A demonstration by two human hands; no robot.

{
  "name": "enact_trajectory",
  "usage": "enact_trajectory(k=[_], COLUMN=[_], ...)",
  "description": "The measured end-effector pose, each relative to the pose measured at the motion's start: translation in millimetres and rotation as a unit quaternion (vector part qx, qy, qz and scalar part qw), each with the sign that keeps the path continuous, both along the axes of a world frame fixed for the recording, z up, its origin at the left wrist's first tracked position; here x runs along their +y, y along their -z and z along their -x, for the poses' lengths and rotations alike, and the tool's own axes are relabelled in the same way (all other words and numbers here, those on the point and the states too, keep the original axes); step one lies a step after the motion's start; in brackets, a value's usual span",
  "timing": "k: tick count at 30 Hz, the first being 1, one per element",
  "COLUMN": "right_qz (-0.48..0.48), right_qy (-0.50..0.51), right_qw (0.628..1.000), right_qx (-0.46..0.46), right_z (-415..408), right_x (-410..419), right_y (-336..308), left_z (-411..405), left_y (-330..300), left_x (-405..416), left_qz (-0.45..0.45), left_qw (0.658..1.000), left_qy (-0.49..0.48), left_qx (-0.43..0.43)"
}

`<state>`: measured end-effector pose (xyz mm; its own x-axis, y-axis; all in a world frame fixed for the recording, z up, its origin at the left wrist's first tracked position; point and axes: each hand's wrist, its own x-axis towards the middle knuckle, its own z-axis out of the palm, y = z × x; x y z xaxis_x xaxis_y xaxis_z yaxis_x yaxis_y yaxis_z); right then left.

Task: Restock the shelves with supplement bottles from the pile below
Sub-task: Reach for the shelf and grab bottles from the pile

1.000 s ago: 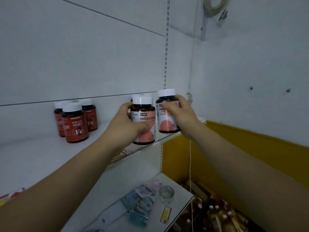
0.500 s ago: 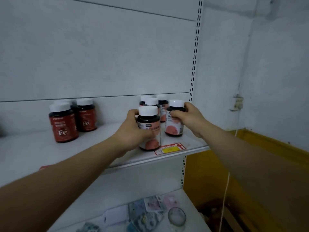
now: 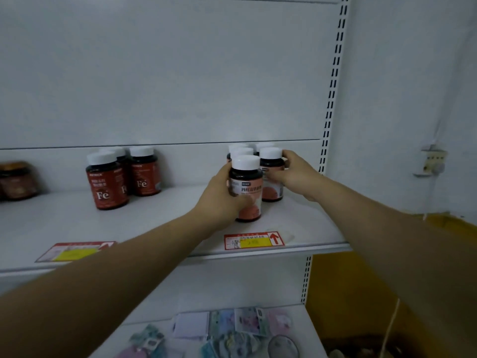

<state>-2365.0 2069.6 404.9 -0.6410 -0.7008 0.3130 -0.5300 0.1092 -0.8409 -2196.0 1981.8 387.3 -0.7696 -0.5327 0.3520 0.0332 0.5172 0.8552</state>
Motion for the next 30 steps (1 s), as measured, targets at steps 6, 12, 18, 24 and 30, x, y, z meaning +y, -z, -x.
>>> enact_trajectory(k=[6, 12, 18, 24, 30], right_qz=[-0.007, -0.028, -0.127, -0.163, -0.180], right_qy=[-0.025, -0.030, 0.035, 0.063, -0.051], right_qw=[0.999, 0.997, 0.980, 0.946, 0.909], right_qx=[0.031, 0.058, 0.148, 0.272, 0.371], right_z=[11, 13, 7, -48, -197], right_x=[0, 0, 8, -23, -124], right_y=[3, 5, -32, -87, -85], left_z=[18, 24, 1, -88, -235], left_y=[1, 5, -15, -45, -40], left_x=[-4, -6, -22, -57, -112], left_qz=[0.005, -0.007, 0.009, 0.160, 0.207], left_qw=[1.000, 0.999, 0.991, 0.948, 0.907], left_qy=[-0.024, -0.027, -0.040, -0.109, -0.186], left_qx=[-0.019, -0.016, -0.129, -0.254, -0.315])
